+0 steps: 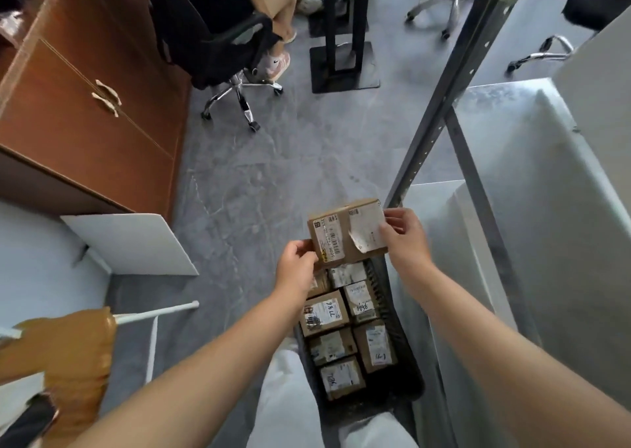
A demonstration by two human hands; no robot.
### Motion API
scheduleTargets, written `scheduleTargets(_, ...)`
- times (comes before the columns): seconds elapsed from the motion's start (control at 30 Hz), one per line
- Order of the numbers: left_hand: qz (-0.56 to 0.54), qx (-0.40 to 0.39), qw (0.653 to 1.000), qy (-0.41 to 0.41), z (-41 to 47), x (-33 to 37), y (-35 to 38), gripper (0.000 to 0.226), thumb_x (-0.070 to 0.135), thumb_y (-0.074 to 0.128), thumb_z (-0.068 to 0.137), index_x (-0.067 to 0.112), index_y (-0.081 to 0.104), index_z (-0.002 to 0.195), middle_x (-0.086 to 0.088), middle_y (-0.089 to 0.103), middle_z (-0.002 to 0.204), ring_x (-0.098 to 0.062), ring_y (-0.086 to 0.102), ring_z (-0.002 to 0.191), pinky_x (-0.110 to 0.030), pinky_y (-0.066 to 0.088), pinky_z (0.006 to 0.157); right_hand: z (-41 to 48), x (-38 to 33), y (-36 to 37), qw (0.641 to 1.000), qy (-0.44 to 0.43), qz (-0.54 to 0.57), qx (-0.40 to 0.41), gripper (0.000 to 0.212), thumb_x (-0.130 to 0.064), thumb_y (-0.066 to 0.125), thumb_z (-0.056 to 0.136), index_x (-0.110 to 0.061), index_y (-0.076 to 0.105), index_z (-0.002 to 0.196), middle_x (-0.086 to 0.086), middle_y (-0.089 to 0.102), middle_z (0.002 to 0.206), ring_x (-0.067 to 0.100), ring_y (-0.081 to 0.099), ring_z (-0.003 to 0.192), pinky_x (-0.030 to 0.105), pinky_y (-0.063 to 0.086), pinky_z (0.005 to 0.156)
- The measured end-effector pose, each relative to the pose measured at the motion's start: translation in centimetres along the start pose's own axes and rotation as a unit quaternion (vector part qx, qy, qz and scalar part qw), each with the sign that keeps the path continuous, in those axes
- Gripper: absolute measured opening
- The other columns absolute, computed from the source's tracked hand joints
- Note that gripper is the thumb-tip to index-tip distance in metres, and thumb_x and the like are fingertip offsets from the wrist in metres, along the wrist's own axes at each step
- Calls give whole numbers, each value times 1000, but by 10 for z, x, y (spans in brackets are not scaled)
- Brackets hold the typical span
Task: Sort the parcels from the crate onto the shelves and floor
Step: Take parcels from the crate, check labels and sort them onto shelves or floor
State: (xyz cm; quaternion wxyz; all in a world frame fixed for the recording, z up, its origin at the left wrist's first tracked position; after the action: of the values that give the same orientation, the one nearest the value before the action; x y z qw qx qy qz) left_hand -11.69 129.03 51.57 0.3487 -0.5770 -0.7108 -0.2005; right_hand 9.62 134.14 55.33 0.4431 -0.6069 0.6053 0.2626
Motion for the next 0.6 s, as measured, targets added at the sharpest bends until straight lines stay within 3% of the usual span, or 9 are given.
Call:
scheduleTargets(0.17,34,-32,998,-32,65,-55,13,35,-5,48,90,23,62,104,-1,71,106,-12,66,92,-26,51,77,48,79,29,998,56,31,17,33,-6,48,96,-28,58,118,-10,65,111,10,63,104,35,56,87)
scheduleTargets(0.3,67,-39,994,-79,131,-127,14,42,0,52,89,26,62,120,1,73,106,-9,70,84,-26,52,72,75,161,59,996,88,15,18,40,-6,51,94,-33,56,122,-14,64,115,2,62,103,27,54,86)
scheduleTargets(0.47,115,-71,981,-137,202,-216,28,40,14,57,87,34,66,120,10,75,106,-13,70,100,-36,52,97,121,258,79,993,120,-11,7,33,-12,53,97,-31,54,124,-14,61,114,-1,57,104,27,51,86)
scheduleTargets(0.53,127,-68,978,-150,226,-248,36,37,9,53,92,40,68,104,17,75,92,-9,69,93,-26,53,88,139,291,86,992,125,-32,-1,34,-9,51,97,-31,52,123,-19,58,109,-7,54,99,17,47,78)
scheduleTargets(0.6,134,-63,976,-161,244,-273,43,37,9,50,93,38,67,110,21,74,87,-7,67,86,-21,51,78,157,323,91,989,128,-68,-7,36,-5,49,97,-29,50,124,-22,55,103,-9,53,92,8,42,66)
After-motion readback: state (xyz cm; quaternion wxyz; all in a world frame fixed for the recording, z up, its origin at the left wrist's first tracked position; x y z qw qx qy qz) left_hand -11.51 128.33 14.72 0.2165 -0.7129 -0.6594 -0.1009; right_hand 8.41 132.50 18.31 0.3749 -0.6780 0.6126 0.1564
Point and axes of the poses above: each hand's wrist, its own z-axis towards the middle knuckle, its own y-axis out of the palm, x = y × z, the point moved 9 cm from there along z, towards the middle knuckle
